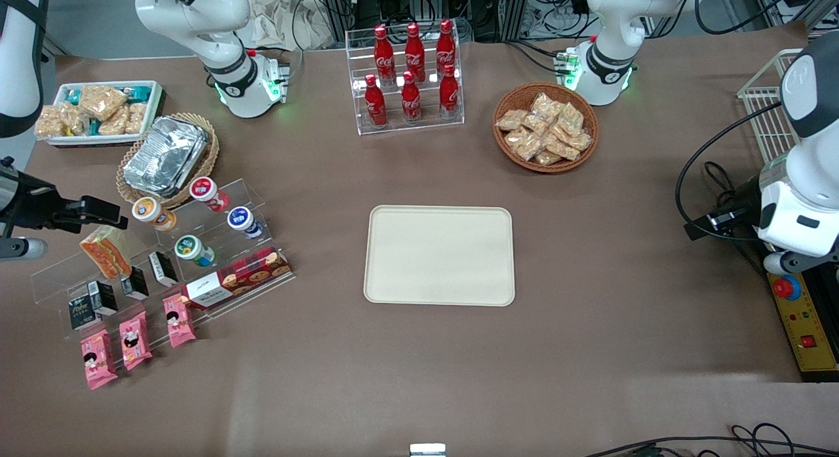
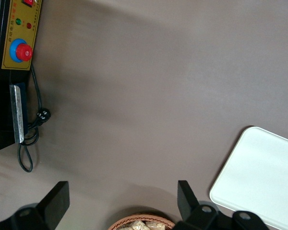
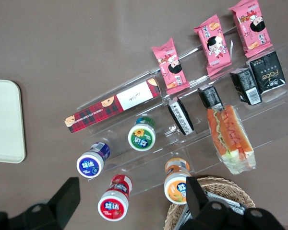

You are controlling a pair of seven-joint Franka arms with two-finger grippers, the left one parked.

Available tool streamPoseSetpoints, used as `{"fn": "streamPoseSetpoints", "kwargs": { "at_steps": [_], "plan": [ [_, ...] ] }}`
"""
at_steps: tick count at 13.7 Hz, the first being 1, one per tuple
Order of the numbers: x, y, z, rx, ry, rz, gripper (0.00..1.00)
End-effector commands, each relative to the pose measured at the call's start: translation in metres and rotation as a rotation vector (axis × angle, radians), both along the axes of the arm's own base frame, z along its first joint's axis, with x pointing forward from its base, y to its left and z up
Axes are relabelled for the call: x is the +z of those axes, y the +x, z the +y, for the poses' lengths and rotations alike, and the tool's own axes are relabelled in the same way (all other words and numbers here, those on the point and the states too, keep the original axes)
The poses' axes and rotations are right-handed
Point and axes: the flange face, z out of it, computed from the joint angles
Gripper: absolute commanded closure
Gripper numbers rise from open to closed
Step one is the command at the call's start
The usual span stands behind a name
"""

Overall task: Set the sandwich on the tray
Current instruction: 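Move the right gripper down toward the wrapped sandwich on the acrylic rack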

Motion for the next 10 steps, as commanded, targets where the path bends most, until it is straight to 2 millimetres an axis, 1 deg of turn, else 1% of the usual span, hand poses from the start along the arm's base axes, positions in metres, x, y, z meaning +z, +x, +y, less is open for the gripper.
{"fn": "streamPoseSetpoints", "kwargs": {
  "at_steps": [1, 3, 5, 6, 7, 8, 10],
  "plan": [
    [0.01, -0.005, -0.003, -0.008, -0.009, 0.017, 0.02],
    [0.009, -0.008, -0.004, 0.001, -0.004, 0.038, 0.02],
    [0.016, -0.012, -0.017, 0.003, -0.031, 0.025, 0.02],
    [0.02, -0.015, -0.022, 0.047, -0.044, 0.016, 0.02],
    [0.023, -0.017, -0.029, 0.087, -0.048, 0.009, 0.02],
    [0.022, -0.02, -0.043, 0.112, -0.043, 0.009, 0.02],
    [0.014, -0.023, -0.058, 0.192, -0.036, 0.008, 0.02]
  ]
}}
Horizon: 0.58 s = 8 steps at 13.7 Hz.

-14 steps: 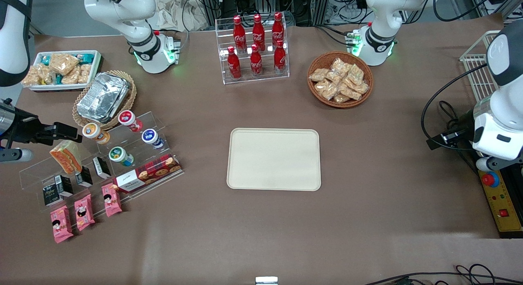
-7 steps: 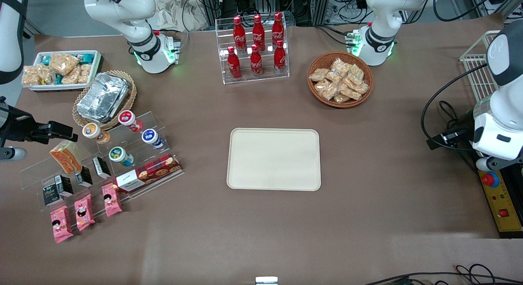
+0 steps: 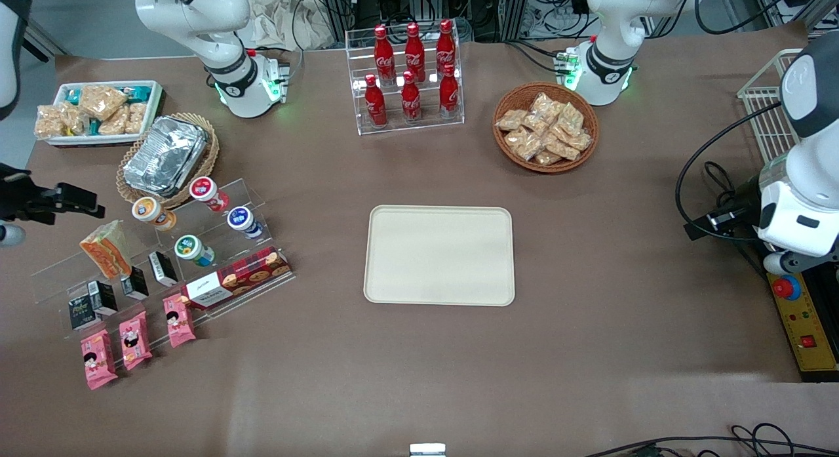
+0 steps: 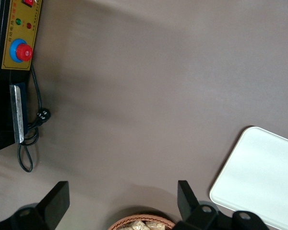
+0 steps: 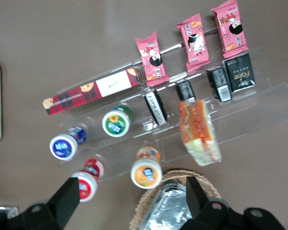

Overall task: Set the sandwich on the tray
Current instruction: 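Move the right gripper down toward the wrapped sandwich on the acrylic rack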

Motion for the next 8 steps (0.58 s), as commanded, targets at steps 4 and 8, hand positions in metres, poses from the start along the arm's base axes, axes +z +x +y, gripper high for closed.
{"fn": "streamPoseSetpoints", "kwargs": {
  "at_steps": [4, 8],
  "plan": [
    [-0.021, -0.003, -0.029, 0.21, -0.087, -0.005, 0.02],
    [-0.052, -0.001, -0.038, 0.264, -0.144, -0.024, 0.02]
  ]
}}
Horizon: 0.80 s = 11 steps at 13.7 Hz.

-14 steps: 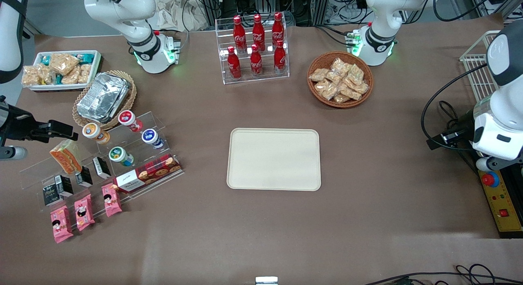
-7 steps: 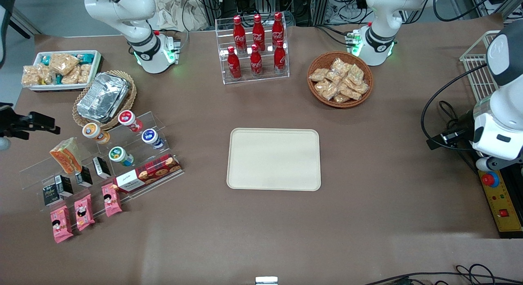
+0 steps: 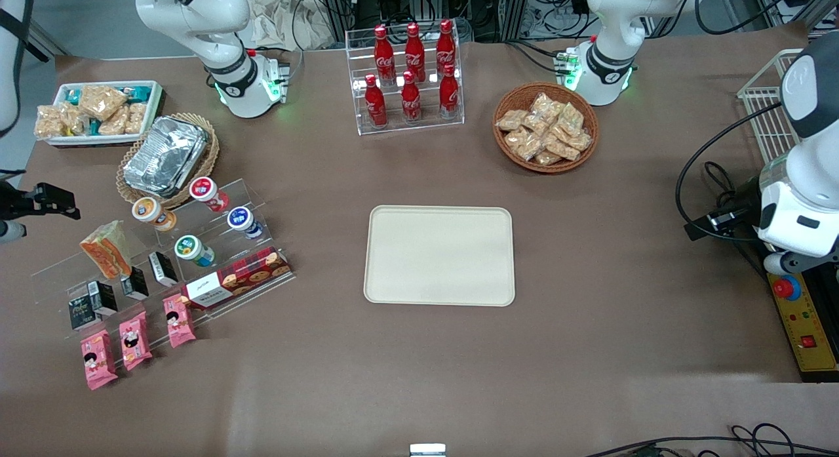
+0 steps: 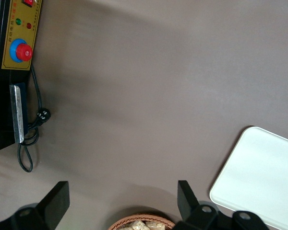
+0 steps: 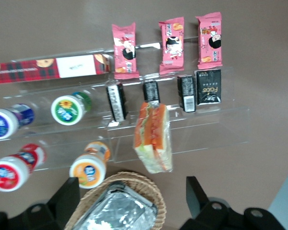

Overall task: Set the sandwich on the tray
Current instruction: 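Move the right gripper down toward the wrapped sandwich on the acrylic rack, then close the right gripper on the plastic-wrapped sandwich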

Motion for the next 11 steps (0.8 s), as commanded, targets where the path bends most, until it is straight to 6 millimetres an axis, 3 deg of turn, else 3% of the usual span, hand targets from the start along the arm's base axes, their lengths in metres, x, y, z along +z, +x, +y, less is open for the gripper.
{"fn": "streamPoseSetpoints", "kwargs": {
  "at_steps": [1, 7, 11],
  "plan": [
    [-0.025, -0.006, -0.01, 0.042, -0.026, -0.016, 0.02],
    [-0.068, -0.007, -0.027, 0.06, -0.02, 0.001, 0.02],
    [-0.103, -0.009, -0.026, 0.075, -0.015, -0.002, 0.02]
  ]
}}
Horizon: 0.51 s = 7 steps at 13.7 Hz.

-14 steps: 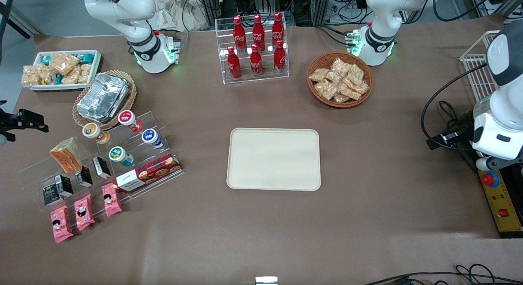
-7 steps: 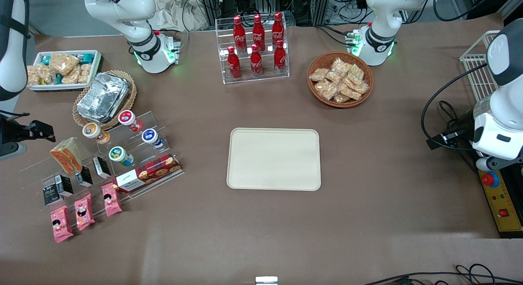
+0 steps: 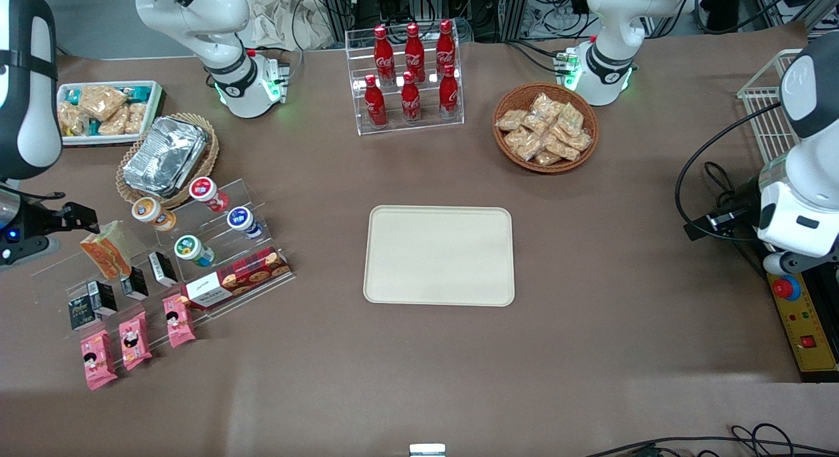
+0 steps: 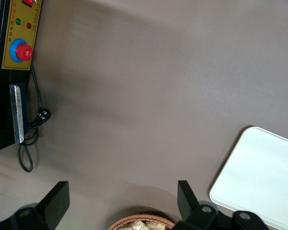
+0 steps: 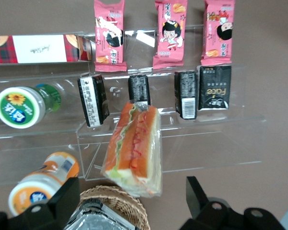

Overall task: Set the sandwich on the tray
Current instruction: 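Close the right gripper on the plastic-wrapped sandwich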

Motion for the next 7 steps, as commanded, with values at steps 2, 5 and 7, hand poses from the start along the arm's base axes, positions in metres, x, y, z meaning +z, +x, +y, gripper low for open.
{"fn": "streamPoseSetpoints", "kwargs": {
  "at_steps": [2, 5, 7],
  "plan": [
    [-0.02, -0.004, 0.0, 0.025, -0.009, -0.008, 0.02],
    [-0.028, -0.004, 0.0, 0.027, -0.01, -0.01, 0.02],
    [-0.032, -0.002, 0.0, 0.04, -0.013, -0.014, 0.02]
  ]
}}
